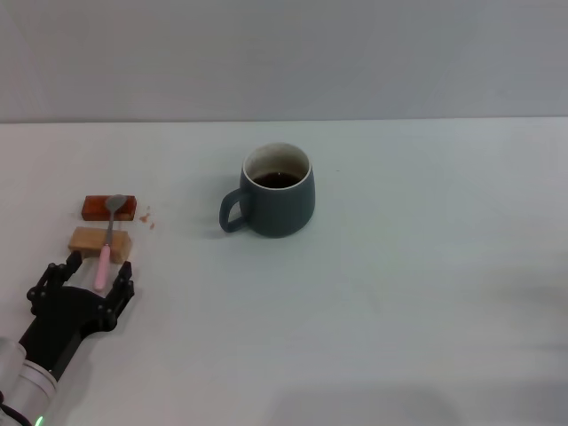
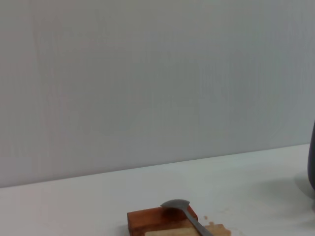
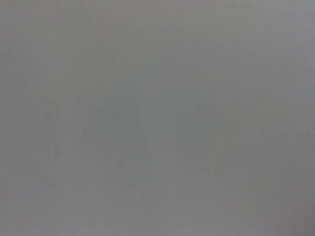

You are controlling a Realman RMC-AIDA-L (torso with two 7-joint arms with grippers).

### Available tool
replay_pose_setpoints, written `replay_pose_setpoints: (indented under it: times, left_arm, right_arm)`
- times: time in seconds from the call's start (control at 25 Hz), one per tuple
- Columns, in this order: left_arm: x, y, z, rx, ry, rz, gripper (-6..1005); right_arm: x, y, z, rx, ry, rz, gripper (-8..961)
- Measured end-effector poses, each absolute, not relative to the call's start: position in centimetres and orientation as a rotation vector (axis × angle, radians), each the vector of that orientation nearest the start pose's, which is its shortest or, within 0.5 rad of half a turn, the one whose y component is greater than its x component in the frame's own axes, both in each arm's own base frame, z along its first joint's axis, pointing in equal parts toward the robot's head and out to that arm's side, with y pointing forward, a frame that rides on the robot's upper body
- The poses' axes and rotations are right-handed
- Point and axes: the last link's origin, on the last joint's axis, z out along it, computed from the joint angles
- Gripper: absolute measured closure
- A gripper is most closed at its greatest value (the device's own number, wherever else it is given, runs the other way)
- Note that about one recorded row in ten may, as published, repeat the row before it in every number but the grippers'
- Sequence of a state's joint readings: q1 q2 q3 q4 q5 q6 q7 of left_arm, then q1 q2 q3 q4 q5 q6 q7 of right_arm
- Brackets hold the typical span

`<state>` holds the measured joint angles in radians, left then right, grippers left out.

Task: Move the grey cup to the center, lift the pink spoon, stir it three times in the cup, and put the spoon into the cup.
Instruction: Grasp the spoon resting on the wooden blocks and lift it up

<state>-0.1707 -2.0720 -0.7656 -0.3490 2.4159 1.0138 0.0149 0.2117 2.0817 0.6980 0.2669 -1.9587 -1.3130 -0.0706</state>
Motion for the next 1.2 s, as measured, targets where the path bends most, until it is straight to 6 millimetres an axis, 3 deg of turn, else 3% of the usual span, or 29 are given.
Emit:
replay_pose_setpoints:
  times: [0.24, 0.68, 0.92, 1.2]
  left_arm:
    - [-35.88, 25.03, -6.38, -1.781, -0.632, -0.473, 360]
    - [-35.88, 25.05, -6.32, -1.782, -0.629, -0.474, 485]
    - [-35.84, 25.14, -6.39, -1.785, -0.631, -0.473, 478]
    - [-35.85, 25.16, -6.36, -1.784, -0.631, -0.473, 537]
  right_arm:
    - [37.02, 25.67, 0.06, -1.338, 0.548, 0.560, 953]
    - [37.02, 25.69, 0.09, -1.338, 0.547, 0.561, 953]
    - [37.00, 25.71, 0.10, -1.338, 0.547, 0.562, 953]
    - [37.02, 25.70, 0.11, -1.338, 0.547, 0.561, 953]
